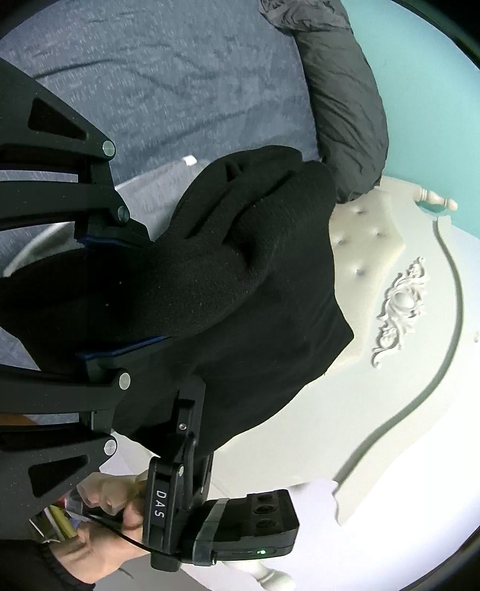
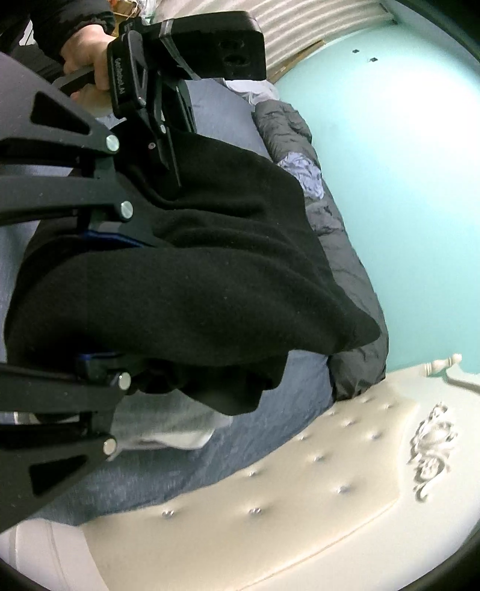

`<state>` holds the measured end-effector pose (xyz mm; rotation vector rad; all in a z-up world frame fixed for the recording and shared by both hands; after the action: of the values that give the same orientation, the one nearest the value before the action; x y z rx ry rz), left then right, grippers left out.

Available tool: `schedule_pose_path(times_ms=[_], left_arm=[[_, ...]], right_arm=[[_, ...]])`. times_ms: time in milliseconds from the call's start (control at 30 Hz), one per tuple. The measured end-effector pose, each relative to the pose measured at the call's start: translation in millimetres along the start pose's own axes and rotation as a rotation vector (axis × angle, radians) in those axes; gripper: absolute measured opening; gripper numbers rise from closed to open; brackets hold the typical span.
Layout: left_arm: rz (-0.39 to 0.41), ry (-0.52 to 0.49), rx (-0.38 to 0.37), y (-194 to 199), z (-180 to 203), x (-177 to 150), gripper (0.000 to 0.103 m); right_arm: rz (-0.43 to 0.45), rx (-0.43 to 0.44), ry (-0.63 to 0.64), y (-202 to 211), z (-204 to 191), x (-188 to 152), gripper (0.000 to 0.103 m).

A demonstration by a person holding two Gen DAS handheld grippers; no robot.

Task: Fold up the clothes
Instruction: 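Lift the black bundle with both tools and carry it toward the headboard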

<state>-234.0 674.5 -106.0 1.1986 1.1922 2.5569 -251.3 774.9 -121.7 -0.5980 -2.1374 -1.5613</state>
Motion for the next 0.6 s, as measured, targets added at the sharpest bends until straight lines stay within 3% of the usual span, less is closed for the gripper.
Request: schedule_pose_path(times_ms=[267,500,600], left_arm=[[-0.048,0.021,0.012,-38,-15,-19,0.042],[-0.067,0.075,-0.025,-41,-27,-31,0.048],[-0.062,0.064,-0.021,-29,-28,-28,0.052]], right_arm=[[-0.053,-0.004,-0.003,-22,39,-17,0.044],[-0.001,-0.001,-0.09,-29,54,-25,0.065],[0.038,0.001,-0.121,-19,58,-25,0.068]])
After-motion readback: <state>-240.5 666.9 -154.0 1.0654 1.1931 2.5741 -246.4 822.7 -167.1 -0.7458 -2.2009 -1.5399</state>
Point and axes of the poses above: each gripper's, at about its wrist camera, not at the fingertips, and y roughly against the way its jaws point, z to its right, x to its top, the point moved 9 cm from there along -y, roughly the way its jaws point, and after that the axes turned 7 degrees about -z, right-handed, at the moved point
